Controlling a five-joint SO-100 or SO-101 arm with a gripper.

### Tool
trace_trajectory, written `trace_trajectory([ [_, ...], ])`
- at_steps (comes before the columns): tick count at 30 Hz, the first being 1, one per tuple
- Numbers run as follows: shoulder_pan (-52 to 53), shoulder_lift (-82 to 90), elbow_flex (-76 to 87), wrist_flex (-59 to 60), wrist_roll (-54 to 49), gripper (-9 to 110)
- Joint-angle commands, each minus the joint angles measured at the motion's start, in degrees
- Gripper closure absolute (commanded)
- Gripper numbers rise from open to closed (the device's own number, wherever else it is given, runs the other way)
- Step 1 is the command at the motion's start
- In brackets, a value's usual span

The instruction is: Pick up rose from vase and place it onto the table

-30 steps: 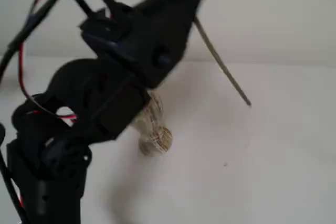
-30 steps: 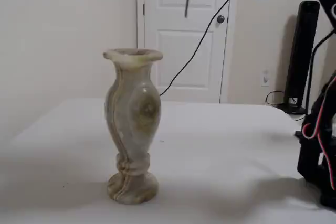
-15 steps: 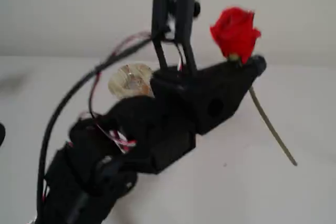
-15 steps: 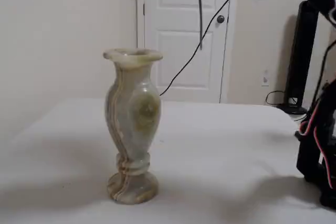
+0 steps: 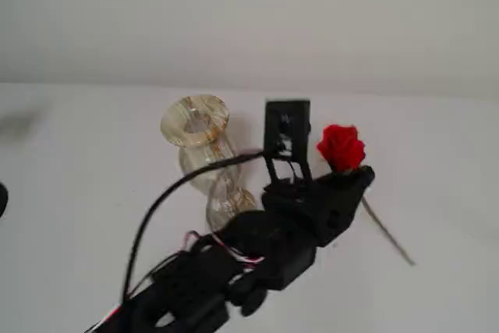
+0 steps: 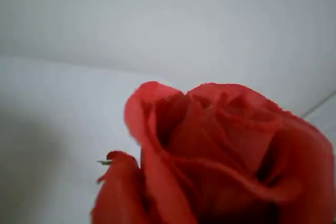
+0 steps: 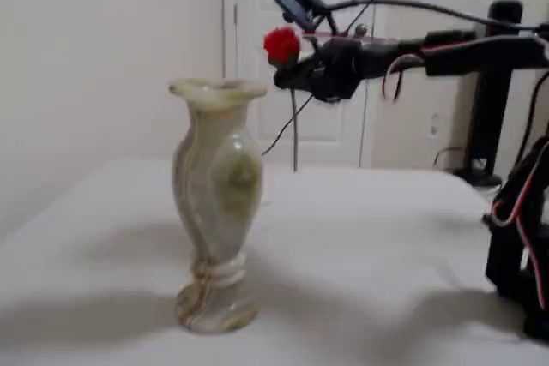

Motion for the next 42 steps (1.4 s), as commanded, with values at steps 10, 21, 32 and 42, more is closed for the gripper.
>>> trace_trajectory([
  [10, -4.1, 12.5, 3.3, 7.7, 0.1, 101],
  [21, -6.3, 12.3, 9.8, 4.8, 2.5, 102],
  [32, -6.4, -1.4, 16.2, -10.5, 2.5, 102],
  [42, -6.9, -24.1, 15.6, -31.6, 2.0, 102],
])
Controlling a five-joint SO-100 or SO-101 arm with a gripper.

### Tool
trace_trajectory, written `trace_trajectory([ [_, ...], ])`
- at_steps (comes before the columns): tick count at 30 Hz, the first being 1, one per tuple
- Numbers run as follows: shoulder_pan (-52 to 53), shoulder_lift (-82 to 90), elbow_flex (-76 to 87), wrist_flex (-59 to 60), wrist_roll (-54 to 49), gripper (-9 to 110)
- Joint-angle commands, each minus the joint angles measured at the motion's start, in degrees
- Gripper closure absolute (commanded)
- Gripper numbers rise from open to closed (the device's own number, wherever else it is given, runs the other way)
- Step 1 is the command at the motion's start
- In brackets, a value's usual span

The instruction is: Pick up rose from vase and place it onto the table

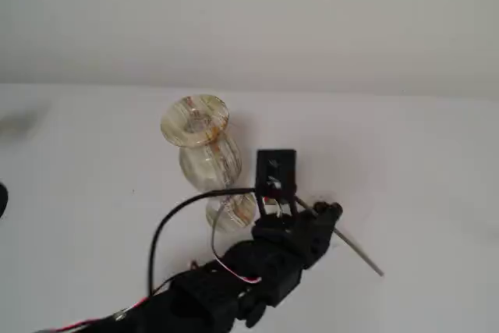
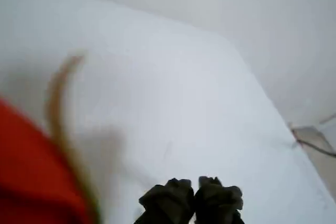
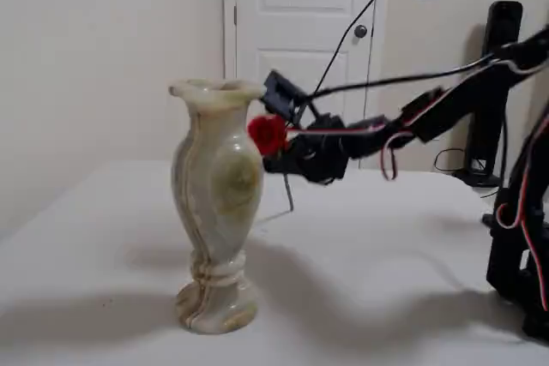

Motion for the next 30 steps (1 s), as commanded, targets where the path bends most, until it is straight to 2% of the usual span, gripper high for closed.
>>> trace_trajectory([
  [1, -0.8, -9.1, -0.8, -11.4, -0.6, 102],
  [7, -0.8, -26.1, -3.6, -26.8, -4.8, 102],
  [12, -0.1, -38.5, -9.6, -35.0, -7.3, 102],
  [30, 1.4, -51.4, -18.4, -43.9, -9.6, 73],
])
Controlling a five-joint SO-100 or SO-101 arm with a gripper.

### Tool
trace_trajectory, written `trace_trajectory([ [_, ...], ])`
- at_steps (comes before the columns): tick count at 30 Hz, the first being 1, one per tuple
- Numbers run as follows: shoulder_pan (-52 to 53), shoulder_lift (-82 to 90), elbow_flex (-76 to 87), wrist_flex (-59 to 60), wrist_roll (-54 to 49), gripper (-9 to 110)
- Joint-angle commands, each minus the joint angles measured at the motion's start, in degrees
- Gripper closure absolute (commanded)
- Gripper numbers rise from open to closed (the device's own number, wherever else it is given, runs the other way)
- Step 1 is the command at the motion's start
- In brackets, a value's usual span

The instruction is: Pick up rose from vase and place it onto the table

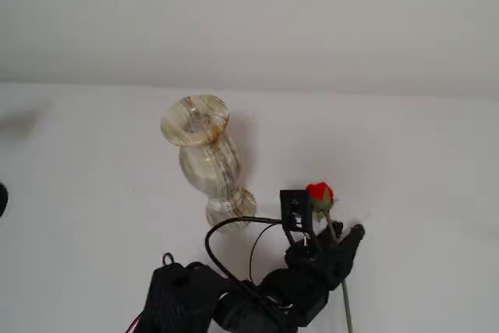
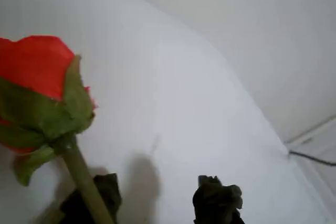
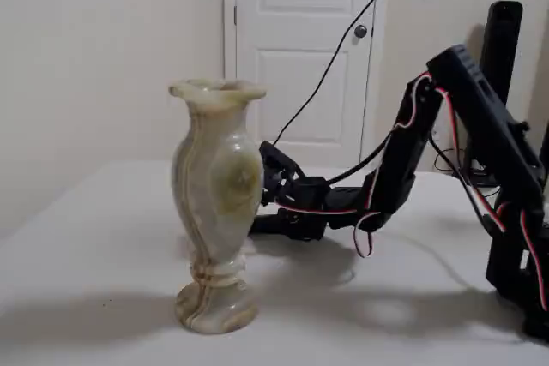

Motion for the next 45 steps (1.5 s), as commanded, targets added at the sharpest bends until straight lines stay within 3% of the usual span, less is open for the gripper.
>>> trace_trajectory([
  [1, 0.1, -2.1, -2.6, -1.5, -0.9, 70],
  [11, 0.4, -0.4, -2.9, -3.6, -2.5, 54],
  [21, 0.5, 10.7, -0.6, 0.9, -2.9, 54],
  [32, 1.7, 29.1, 2.5, 13.7, -0.9, 54],
  [39, 2.9, 31.6, 4.3, 12.6, -3.9, 55],
  [45, 1.9, 41.7, 8.0, 19.6, 0.0, 55],
])
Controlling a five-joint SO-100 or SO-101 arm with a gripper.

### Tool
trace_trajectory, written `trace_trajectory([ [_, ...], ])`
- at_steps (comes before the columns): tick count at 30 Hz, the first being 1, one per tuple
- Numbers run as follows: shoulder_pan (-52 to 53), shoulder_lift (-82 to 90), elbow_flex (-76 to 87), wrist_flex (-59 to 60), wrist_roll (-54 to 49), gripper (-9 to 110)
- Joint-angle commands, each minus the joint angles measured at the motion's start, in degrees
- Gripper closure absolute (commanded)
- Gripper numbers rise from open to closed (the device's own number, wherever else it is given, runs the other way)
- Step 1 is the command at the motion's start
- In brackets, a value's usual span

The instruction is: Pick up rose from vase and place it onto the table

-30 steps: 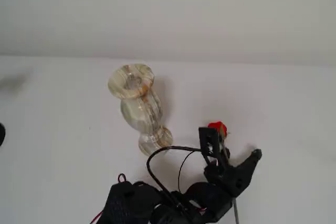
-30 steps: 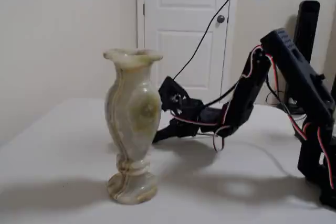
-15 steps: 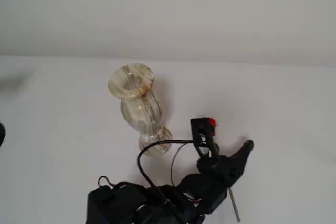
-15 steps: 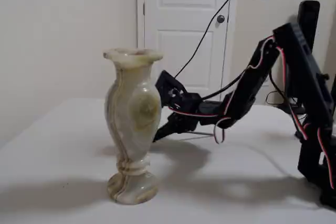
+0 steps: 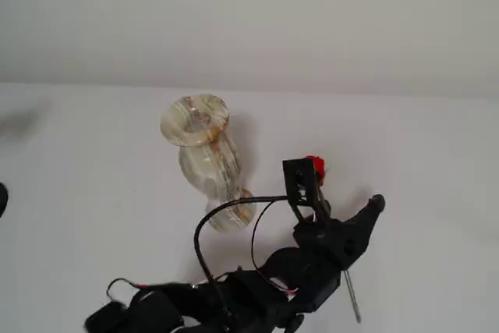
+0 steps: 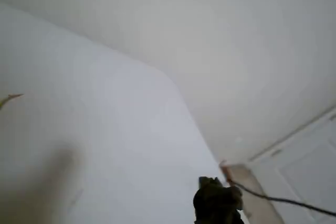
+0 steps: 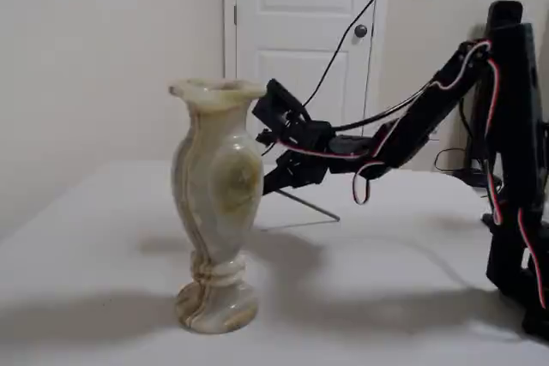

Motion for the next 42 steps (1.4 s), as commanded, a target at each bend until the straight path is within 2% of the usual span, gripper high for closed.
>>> trace_trajectory([
  [1, -0.7, 12.3, 1.0, 5.2, 3.0, 55],
  [8, -2.5, 27.2, 0.4, 22.8, 9.1, 63],
  [13, -1.3, 32.5, 0.5, 32.4, 9.2, 81],
  [17, -0.5, 32.3, 0.4, 32.2, 7.7, 98],
  [19, -0.4, 32.3, 0.4, 32.3, 6.7, 101],
  [22, -0.6, 32.5, 0.4, 32.3, 6.9, 101],
  [23, -0.8, 32.7, 0.4, 32.2, 7.8, 98],
  [26, -1.1, 33.3, 0.7, 32.7, 9.2, 73],
  [28, -1.5, 33.5, 1.0, 32.3, 10.8, 67],
  [33, -1.5, 31.8, 1.9, 32.3, 8.9, 64],
  [38, -1.6, 25.6, 6.5, 23.9, 2.7, 64],
  [42, -2.0, 19.2, 1.6, 22.0, 2.5, 65],
])
